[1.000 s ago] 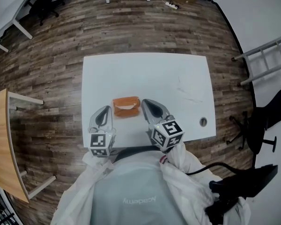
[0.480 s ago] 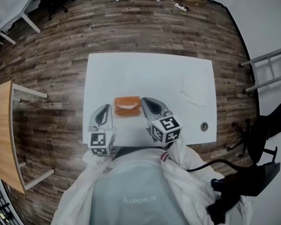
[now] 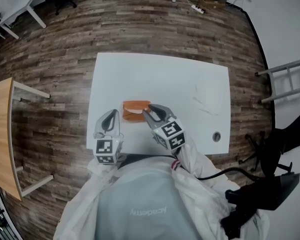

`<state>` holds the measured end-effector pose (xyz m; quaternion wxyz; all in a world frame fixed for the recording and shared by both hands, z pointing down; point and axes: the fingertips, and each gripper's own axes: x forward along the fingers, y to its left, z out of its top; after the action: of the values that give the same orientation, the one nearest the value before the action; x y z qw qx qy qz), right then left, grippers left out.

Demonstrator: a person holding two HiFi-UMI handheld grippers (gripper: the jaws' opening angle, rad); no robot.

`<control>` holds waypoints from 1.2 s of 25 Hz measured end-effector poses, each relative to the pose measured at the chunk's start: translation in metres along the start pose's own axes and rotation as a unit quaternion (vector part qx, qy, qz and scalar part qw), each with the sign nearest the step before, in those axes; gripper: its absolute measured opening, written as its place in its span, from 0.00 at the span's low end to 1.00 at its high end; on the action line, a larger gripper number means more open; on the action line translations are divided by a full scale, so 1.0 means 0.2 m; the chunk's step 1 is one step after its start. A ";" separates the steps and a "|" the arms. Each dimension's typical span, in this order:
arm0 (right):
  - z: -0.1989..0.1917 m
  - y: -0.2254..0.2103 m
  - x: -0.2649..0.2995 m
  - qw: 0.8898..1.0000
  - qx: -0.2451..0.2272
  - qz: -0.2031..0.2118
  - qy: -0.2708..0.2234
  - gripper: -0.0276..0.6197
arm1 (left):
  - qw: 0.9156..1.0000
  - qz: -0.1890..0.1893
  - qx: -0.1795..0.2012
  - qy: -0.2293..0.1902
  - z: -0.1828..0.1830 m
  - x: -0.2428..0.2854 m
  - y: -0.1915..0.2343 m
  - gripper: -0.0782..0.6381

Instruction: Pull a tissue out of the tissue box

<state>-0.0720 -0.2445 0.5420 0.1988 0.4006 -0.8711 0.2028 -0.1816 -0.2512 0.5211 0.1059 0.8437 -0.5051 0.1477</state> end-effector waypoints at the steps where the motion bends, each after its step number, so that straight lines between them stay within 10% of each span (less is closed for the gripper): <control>1: -0.02 0.01 0.02 1.000 -0.012 0.003 0.010 0.20 | 1.000 0.001 -0.001 0.000 0.00 0.00 0.00 0.11; 15: -0.35 0.05 0.27 0.967 -0.189 0.041 0.166 0.46 | 1.000 0.000 -0.015 -0.001 0.00 0.01 -0.03 0.11; 30: -0.48 0.04 0.38 0.938 -0.266 0.050 0.217 0.37 | 0.999 0.015 -0.035 0.003 -0.05 -0.01 0.00 0.11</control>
<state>-0.1056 -0.2380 0.6604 0.4719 0.2356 -0.8478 0.0549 -0.1842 -0.2455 0.5302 0.1348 0.8313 -0.5223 0.1343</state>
